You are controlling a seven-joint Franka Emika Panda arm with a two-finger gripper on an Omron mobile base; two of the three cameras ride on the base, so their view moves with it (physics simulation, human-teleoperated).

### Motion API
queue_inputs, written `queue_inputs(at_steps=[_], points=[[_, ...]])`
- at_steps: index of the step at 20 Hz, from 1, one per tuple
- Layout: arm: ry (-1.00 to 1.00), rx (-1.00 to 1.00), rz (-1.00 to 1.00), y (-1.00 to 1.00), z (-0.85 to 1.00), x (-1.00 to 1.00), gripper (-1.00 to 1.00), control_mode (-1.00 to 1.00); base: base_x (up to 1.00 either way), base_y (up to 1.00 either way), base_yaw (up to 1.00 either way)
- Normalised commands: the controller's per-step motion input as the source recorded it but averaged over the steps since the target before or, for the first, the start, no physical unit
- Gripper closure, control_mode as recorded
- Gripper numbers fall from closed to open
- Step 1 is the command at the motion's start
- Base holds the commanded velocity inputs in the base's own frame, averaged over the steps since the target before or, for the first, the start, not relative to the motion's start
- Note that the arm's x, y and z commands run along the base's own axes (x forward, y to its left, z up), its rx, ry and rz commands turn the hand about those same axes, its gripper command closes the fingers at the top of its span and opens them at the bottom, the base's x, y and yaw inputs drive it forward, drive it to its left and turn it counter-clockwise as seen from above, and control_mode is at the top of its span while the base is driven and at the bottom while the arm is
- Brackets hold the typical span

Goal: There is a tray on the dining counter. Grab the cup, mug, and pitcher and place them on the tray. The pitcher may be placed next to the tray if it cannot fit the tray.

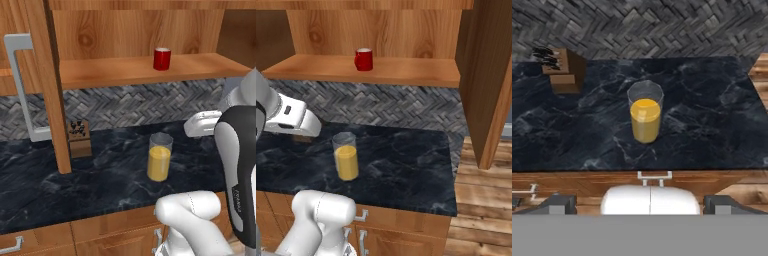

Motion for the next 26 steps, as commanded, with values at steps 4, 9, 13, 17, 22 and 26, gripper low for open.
queue_inputs(at_steps=[4,9,13,17,22,26], points=[[-0.13,0.0,0.0,0.0,0.01,0.01,-1.0,-1.0,0.0,0.0,0.0],[-0.07,0.0,0.0,0.0,0.04,0.0,-1.0,-1.0,0.0,0.0,0.0],[0.0,0.0,0.0,0.0,0.13,0.0,-1.0,-1.0,0.0,0.0,0.0],[0.0,0.0,0.0,0.0,0.23,0.0,-1.0,-1.0,0.0,0.0,0.0],[0.0,0.0,-0.05,0.0,0.24,0.0,-1.0,-1.0,0.0,0.0,0.0],[0.0,0.0,-0.07,0.0,0.27,0.01,-1.0,-1.0,0.0,0.0,0.0]])
